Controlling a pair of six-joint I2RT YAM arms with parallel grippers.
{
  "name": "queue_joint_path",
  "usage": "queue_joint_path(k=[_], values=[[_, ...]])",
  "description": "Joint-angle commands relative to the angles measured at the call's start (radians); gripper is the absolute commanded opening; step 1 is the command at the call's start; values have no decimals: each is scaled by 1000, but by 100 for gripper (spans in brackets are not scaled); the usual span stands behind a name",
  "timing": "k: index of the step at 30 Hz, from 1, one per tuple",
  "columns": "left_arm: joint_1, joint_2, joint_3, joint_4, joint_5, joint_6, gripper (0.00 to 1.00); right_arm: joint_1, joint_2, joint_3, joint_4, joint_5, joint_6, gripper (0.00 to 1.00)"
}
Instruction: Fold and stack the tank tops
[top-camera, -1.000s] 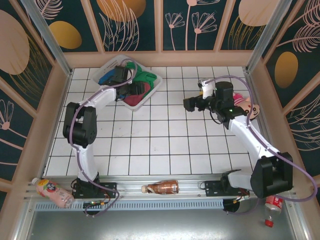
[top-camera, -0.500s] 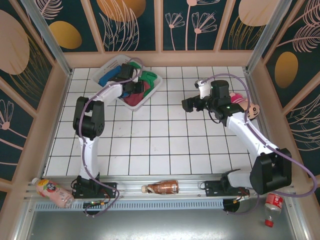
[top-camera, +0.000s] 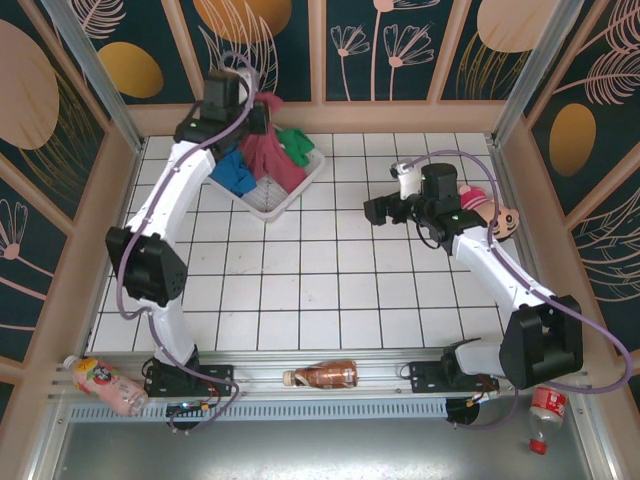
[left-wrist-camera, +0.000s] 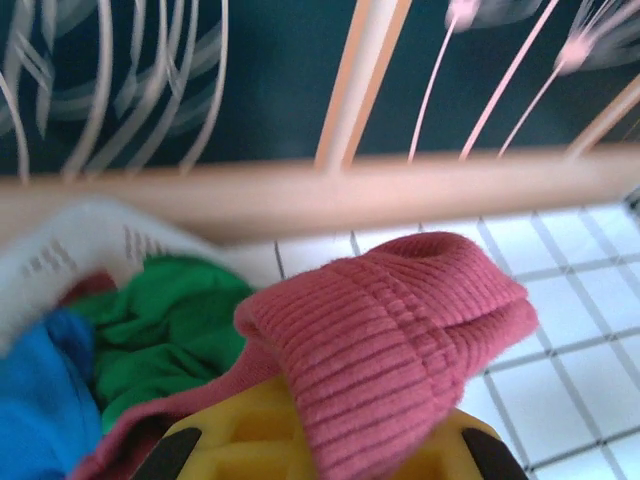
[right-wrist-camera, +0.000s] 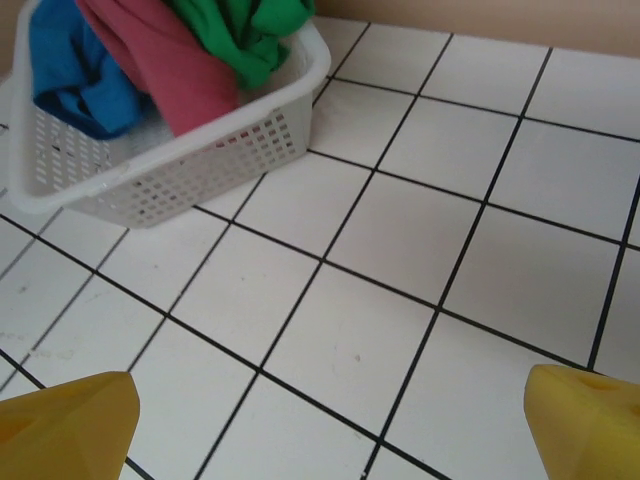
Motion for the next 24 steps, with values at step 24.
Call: queue_joint_path(k=[24], values=[[-408,-169,181,390,162,-348,0,-109,-373,-155,163,-211,52,99]])
